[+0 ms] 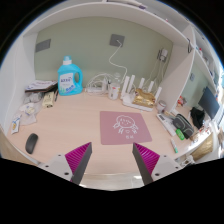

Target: Arrange mouse

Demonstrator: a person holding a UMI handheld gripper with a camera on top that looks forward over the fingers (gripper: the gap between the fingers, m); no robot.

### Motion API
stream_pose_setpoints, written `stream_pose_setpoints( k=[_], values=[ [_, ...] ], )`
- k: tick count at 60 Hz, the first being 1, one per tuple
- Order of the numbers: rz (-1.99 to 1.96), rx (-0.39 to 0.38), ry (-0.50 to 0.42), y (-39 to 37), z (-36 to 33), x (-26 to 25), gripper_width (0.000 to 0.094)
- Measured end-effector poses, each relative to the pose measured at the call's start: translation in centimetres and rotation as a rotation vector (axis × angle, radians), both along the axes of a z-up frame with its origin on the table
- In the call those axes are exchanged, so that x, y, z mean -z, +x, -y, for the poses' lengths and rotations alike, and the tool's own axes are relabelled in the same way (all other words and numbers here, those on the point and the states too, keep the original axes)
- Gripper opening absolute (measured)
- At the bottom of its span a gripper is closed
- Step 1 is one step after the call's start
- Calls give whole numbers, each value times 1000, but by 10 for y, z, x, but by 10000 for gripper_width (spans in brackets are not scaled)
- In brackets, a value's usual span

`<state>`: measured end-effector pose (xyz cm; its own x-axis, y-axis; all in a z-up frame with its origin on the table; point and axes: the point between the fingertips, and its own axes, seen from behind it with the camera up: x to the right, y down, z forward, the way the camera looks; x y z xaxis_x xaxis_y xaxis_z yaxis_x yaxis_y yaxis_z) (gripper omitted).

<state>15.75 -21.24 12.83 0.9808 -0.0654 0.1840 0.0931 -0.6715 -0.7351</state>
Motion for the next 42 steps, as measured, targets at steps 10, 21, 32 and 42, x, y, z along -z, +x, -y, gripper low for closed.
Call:
stream_pose_setpoints(
  k=[10, 21, 32, 42],
  values=[
    [29, 60, -17, -2, 14, 3, 845],
    [28, 104, -55, -42, 42, 18, 844],
    [-14, 57, -86, -126, 58, 44, 844],
    [-88, -49, -118, -226, 58, 75, 847]
  ],
)
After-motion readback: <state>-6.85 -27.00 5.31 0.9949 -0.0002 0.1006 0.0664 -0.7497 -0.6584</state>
